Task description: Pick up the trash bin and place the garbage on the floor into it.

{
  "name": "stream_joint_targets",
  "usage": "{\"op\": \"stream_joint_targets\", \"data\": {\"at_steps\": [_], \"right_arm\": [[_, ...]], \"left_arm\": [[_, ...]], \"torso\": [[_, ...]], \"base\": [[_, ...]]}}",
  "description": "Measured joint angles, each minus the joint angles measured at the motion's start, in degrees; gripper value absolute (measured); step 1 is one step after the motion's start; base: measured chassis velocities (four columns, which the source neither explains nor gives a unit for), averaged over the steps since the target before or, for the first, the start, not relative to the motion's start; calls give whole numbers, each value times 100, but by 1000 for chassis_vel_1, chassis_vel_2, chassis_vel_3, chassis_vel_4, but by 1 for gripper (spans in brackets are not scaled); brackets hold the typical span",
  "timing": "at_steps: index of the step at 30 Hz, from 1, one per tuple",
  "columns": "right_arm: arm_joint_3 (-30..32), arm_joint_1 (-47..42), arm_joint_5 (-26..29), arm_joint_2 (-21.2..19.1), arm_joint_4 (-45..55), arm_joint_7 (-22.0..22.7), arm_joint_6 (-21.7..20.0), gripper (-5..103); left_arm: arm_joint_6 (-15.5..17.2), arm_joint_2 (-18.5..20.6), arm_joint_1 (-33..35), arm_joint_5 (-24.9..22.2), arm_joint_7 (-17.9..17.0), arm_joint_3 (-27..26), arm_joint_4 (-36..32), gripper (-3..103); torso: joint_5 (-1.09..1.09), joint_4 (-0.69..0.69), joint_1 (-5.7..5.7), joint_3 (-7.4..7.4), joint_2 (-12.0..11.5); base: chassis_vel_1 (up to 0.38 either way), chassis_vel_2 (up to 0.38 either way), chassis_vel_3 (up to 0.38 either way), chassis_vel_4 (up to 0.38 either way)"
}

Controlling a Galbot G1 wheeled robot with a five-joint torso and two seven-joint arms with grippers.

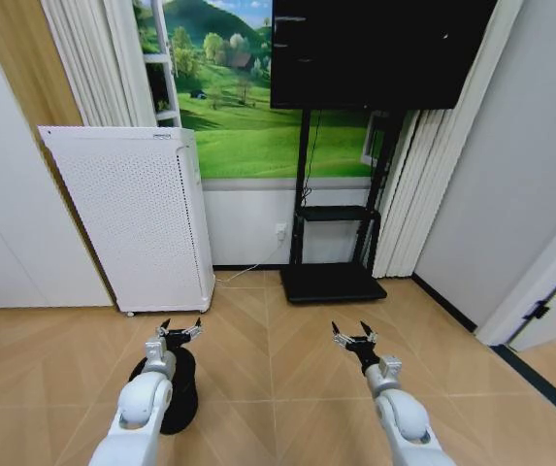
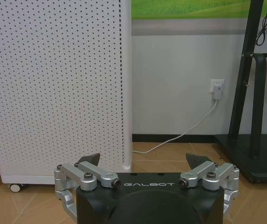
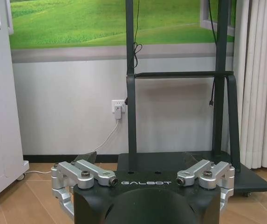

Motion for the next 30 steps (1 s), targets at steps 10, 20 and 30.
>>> {"op": "stream_joint_targets", "data": {"at_steps": [10,20,30], "right_arm": [[9,-13,1,9,-6,5,24,100],[-13,12,-2,-21,-68,-79,98,100],[-28,2,-6,-26,-98,-88,99,100]], "left_arm": [[16,-20,-45,48,-51,-96,34,100],[21,76,-40,147,98,-96,14,100],[23,93,-25,224,106,-108,6,100]], "torso": [[0,0,59,170,230],[0,0,143,348,491],[0,0,205,501,705]], "base": [[0,0,0,0],[0,0,0,0],[0,0,0,0]]}}
